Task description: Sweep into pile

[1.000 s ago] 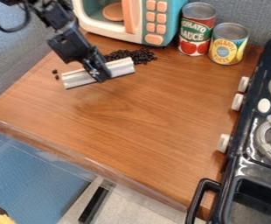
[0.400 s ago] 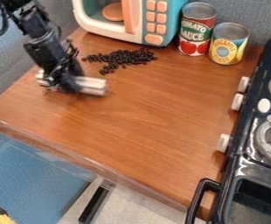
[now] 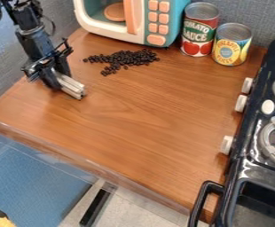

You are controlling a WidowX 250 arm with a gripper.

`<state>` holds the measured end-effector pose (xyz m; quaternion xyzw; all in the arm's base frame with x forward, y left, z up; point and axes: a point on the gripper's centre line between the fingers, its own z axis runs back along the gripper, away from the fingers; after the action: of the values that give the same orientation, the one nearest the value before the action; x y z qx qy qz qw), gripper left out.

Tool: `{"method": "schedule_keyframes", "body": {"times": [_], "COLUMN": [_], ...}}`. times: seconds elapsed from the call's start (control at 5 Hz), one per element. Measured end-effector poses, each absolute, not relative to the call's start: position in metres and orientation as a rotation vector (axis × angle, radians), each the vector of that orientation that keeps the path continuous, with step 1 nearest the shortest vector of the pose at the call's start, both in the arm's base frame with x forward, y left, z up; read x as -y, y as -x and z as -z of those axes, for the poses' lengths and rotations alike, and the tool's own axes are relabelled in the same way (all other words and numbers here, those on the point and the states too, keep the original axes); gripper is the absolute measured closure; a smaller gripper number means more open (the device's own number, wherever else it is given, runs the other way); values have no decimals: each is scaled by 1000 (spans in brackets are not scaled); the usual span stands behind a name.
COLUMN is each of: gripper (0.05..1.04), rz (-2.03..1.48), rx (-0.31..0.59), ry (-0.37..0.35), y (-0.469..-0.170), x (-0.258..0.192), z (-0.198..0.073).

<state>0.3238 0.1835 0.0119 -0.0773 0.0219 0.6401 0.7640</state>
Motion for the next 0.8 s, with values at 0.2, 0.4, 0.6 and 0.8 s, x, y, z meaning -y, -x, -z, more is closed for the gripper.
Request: {"method": "schedule_keyframes", "body": {"times": [0.2,0.4,0.6,0.8], "gripper": [699,699,699,699], "rz": [-1319,-1259,-1223,-1171], "rx": [-37,-71,-98,-121], "ry": [133,102,93,91], "y": [-320,-319,-320,-330], "x": [-193,-204,-205,-196], "z": [-12,-8,-7,-7]}}
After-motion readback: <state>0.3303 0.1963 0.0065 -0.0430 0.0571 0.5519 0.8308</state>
